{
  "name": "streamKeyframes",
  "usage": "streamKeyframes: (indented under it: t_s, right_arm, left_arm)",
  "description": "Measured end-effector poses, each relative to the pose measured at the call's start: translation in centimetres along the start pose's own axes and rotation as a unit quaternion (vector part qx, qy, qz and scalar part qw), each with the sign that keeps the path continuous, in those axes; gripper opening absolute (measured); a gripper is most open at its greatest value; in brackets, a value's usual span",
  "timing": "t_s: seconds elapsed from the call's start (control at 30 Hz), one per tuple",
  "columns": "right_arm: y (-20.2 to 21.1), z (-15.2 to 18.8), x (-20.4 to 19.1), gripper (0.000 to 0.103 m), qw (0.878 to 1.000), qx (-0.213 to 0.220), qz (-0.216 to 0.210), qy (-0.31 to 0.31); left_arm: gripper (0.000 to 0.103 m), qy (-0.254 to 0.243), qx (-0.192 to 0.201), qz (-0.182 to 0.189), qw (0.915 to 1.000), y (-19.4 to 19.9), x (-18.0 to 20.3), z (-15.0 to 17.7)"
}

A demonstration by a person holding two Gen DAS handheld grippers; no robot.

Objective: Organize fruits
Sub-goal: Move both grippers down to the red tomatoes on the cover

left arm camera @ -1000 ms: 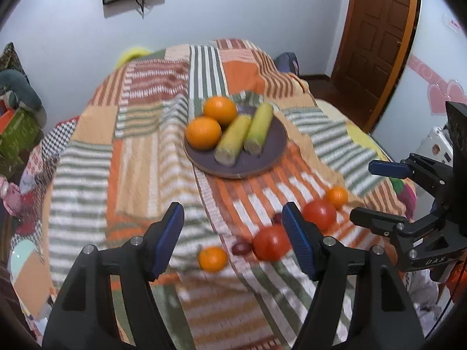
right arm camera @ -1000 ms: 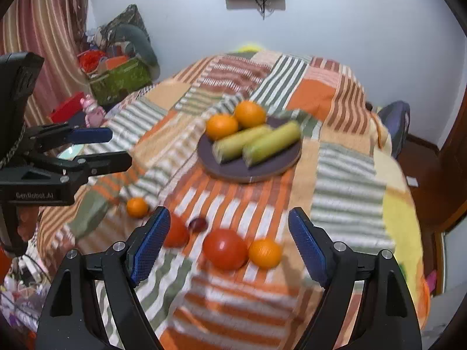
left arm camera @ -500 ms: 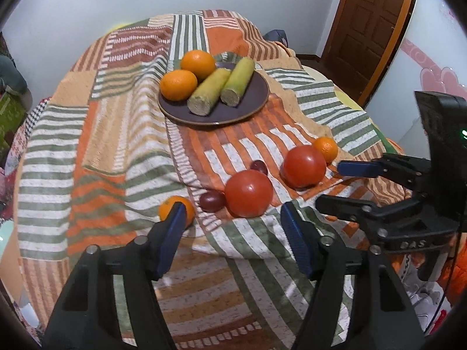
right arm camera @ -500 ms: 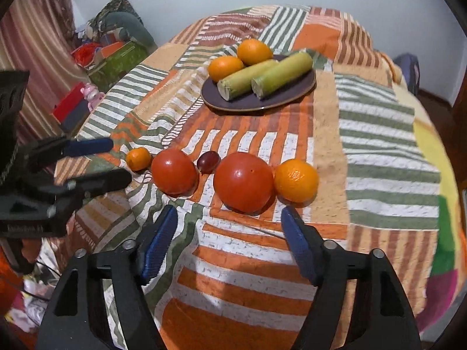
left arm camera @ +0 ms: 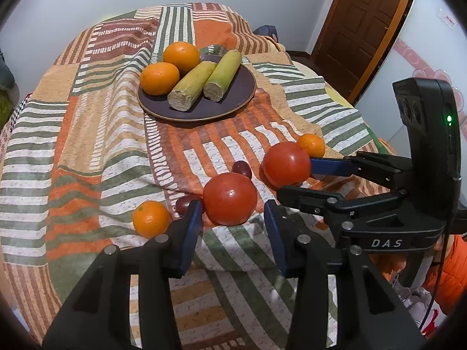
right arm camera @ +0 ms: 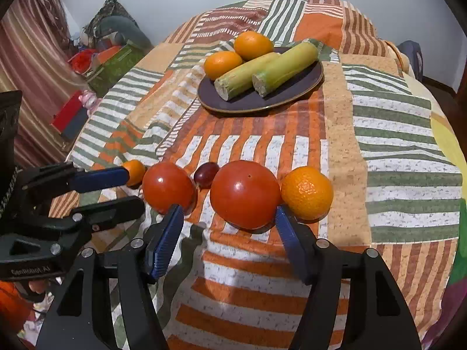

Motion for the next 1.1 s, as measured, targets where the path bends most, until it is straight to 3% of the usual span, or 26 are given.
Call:
streamKeyframes:
  t_s: [0.27,0.3,0.37,0.47,0.9,1.1]
  right_arm:
    - [0.2,-0.7,0.5,0.061,1.0,0.008,-0.019,-0.016]
    - [0.2,-0.8,0.4,0.058,1.0,0.009,-0.01,-0.013]
    - [0.3,-0.9,0.2,0.043,1.0,0.014,0.008,-0.005]
    - [0.7,-0.9,0.5,0.039,1.0,0.011,0.001,-0.001]
    - [0.1,0.0,0.8,0.039,1.0,-0.02,-0.019,-0.007]
    - [-0.6,-0.5,0.9,0.049,0.999,-0.02,-0.024,-0.02]
  left_arm:
    - [0.044,-0.001,-0.006,-0.009,0.9999,-0.8,-0.1,-0.8]
    - [0.044,-0.001,-0.007,-0.01,0.9999,-0.9,-0.1,-0.8]
    - [0.044,-0.003,-0.01,-0.01,0.9999,-1.2,-0.1,-0.9]
    - [0.044,-0.009,-0.014,-0.017,0.9997,-1.7,0.1,-1.2]
    - [0.044,-0.032,-0.013,-0.039,0.9986,-2.7,0.5,-2.3]
    - [0.049,-0.028,-0.022,-0.031,0.9989,-2.8,0.1,-2.4]
Point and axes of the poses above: each gripper's, at about its wrist camera, not at the fingertips, and y roughly against the way its jaws point, x to its right, z to its underside, the point moved 1 cm from there along -y, roughly the way its jaws point, and after that the axes turned 14 degrees about -x, right-handed, at the moved point
